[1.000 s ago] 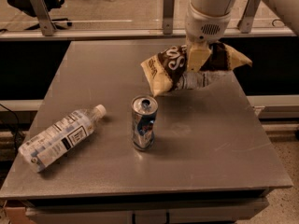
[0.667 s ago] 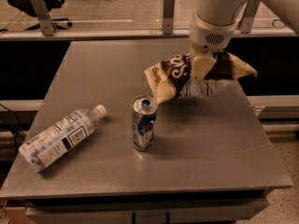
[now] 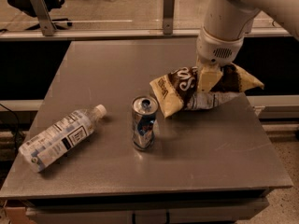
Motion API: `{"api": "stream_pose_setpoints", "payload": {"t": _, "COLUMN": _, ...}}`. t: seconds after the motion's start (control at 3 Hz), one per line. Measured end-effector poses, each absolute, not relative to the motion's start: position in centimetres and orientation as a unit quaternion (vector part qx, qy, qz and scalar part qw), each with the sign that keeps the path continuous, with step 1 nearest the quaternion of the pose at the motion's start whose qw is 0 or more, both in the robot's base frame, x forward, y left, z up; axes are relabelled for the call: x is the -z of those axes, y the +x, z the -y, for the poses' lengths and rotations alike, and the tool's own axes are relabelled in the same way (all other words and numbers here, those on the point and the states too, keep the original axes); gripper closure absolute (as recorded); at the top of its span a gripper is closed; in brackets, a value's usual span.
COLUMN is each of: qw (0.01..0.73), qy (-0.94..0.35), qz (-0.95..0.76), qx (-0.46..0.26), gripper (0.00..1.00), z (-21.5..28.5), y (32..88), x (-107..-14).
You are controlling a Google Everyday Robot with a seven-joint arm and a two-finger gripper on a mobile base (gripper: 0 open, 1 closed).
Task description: Move brown chip bag near redbull can
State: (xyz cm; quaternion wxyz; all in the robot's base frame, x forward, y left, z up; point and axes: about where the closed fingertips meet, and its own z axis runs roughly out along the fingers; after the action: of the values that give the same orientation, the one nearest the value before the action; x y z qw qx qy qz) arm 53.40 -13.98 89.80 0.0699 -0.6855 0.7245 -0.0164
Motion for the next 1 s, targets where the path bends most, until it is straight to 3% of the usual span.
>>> {"api": "stream_pose_setpoints", "payload": {"t": 1.0, "qw": 0.058, "qy": -0.697, "qz": -0.715, "qx": -0.019, "gripper": 1.0, "z": 13.2, "y": 49.5, "x": -89.0}}
